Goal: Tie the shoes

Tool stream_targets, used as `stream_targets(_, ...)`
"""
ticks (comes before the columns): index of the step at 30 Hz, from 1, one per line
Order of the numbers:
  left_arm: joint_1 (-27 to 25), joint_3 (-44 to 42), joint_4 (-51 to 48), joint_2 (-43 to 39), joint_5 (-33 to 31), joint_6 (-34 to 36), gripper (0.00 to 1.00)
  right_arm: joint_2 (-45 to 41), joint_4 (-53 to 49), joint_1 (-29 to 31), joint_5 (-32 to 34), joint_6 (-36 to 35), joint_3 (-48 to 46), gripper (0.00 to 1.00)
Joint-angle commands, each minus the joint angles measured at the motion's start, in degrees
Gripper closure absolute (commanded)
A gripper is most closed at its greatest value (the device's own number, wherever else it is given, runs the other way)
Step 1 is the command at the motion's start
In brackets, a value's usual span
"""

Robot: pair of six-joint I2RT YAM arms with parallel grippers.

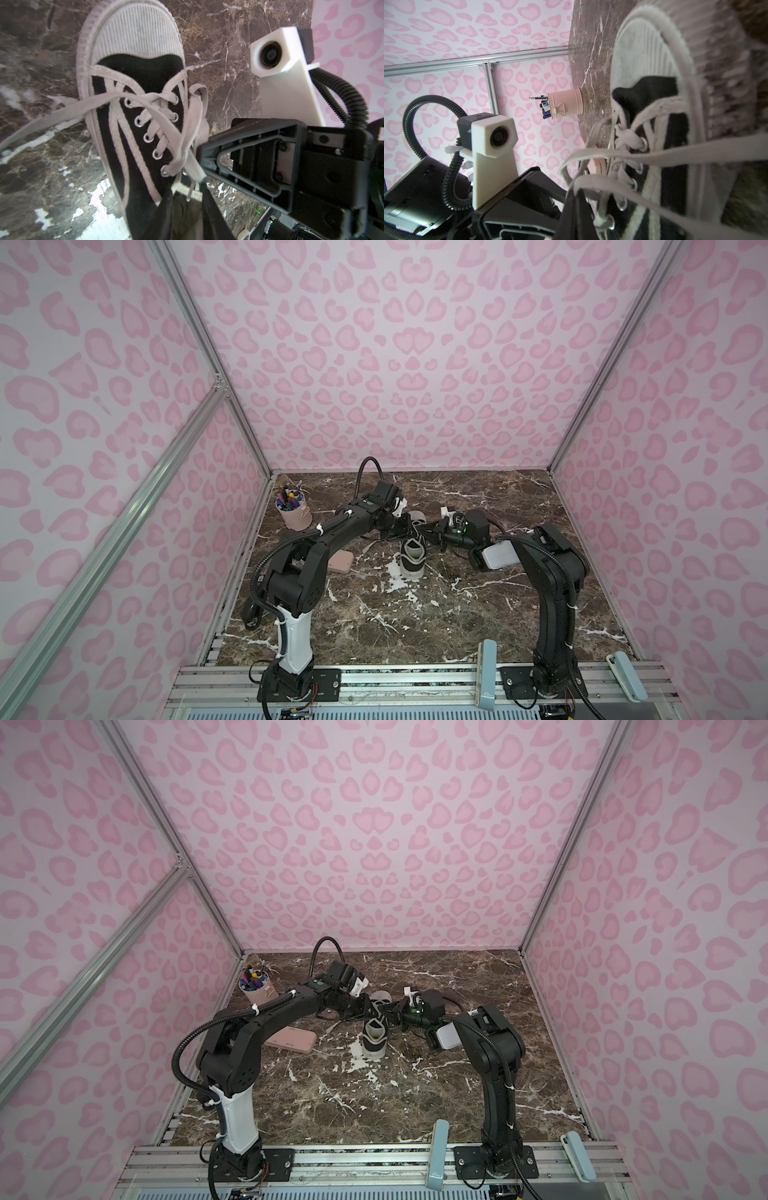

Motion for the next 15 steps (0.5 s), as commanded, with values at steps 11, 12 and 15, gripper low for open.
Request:
stream_targets(11,0.0,-0.1,3.3,1.7,2.1,-0.7,0.76,0.8,2.5,0.3,-1.0,0.6,-0.2,0.98)
stream_targets(12,0.0,-0.2,3.6,1.7,2.2,-0.9,0.76,0.8,2.5,0.3,-1.0,0.7,-0.2,0.98)
stream_targets(15,0.0,-0.4,4.3,1.7,2.4,-1.2,0.8,0.8,2.7,0.5,-1.0,0.6,-0.3,0.98)
